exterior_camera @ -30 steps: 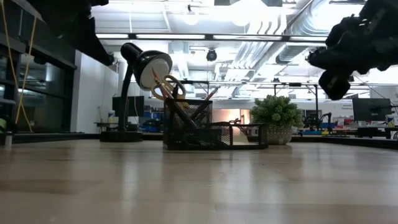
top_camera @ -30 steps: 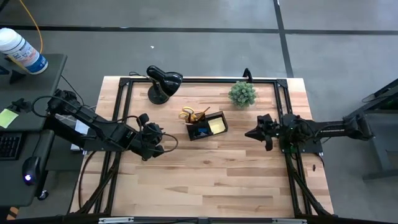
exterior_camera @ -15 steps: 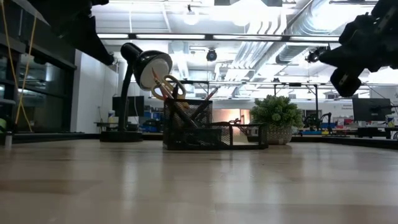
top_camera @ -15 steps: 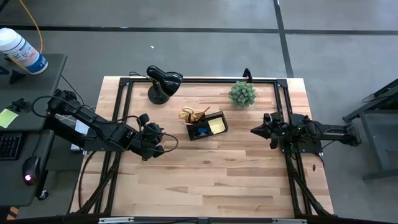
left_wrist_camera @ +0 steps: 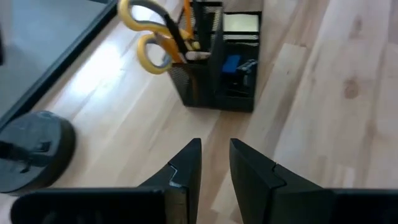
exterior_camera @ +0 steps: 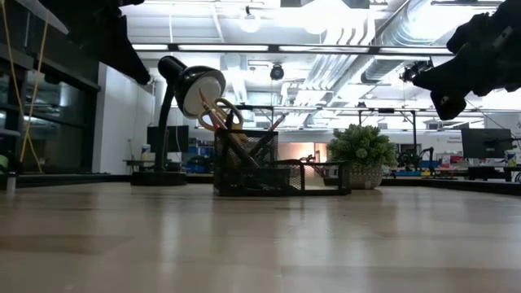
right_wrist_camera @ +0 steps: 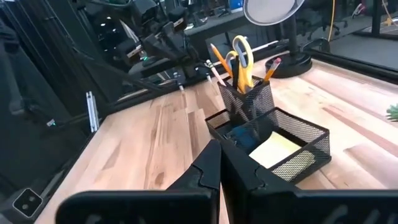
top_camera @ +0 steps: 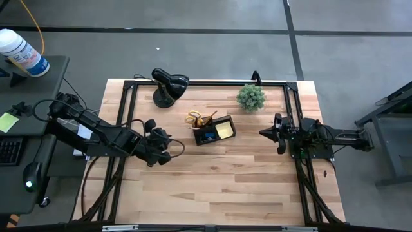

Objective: Pick and place office supplies into organizer
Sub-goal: Return to Home Position

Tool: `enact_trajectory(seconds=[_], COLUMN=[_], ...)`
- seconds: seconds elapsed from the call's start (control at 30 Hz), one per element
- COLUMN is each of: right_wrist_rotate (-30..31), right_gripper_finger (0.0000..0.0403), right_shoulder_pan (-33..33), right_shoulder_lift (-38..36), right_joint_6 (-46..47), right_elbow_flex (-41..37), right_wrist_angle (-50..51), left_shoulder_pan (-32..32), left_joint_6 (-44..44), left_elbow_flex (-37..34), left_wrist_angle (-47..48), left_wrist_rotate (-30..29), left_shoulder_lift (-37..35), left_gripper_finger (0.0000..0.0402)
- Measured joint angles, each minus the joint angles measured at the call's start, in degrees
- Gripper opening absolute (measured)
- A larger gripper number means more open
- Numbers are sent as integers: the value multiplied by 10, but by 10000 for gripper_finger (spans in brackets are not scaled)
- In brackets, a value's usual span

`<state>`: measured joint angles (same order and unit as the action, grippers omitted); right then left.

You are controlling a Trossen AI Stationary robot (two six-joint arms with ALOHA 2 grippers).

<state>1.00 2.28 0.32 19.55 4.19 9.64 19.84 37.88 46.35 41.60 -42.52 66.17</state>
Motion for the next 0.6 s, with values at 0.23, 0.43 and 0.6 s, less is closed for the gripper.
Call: enact_trajectory(seconds=[0.23,0.43,0.6], right_wrist_rotate=[-8,-13,-13], right_gripper_finger=[0,0,0], right_shoulder_pan=[0,0,0], right_shoulder_lift=[0,0,0], right_joint_6=[10,10,10], right_elbow_flex=[0,-1,-1], right_wrist_angle=[0,-4,-4], left_shoulder_pan=[1,1,0], left_joint_6=[-74,-210,-259], left_elbow_flex=[12,11,-67], left_wrist_angle=[-63,-103,-139], left_wrist_rotate=[-10,-133,-175], left_shoulder_lift=[-16,-95,-208], left_gripper_finger=[71,71,71])
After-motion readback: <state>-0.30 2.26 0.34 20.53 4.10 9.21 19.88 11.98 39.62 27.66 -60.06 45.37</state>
